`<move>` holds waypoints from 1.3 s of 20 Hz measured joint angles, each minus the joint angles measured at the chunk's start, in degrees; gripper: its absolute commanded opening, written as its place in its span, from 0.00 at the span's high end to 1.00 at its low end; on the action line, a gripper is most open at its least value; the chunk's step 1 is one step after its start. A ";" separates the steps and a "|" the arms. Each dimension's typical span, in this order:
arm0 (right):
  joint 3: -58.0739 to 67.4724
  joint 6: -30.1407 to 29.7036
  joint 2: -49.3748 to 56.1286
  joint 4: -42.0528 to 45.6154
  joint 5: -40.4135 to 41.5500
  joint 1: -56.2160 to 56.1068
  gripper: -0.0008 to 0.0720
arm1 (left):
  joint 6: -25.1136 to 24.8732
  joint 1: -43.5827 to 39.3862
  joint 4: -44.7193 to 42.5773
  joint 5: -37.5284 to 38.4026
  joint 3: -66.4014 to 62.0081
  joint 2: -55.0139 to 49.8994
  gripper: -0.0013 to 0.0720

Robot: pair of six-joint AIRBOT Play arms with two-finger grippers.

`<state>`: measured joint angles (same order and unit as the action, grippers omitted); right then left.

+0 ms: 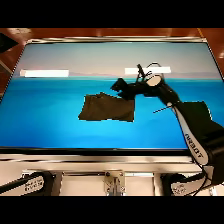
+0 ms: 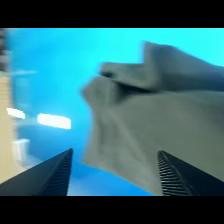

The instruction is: Fold the shirts.

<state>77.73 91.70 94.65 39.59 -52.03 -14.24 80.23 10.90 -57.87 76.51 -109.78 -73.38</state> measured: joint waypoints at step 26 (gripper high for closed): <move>6.60 -7.34 -9.22 3.26 -16.46 26.56 0.90 | 0.02 0.00 0.92 0.09 0.02 -0.46 0.93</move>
<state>84.33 84.36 85.43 42.85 -68.49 12.32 80.25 10.90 -56.95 76.60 -109.75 -73.84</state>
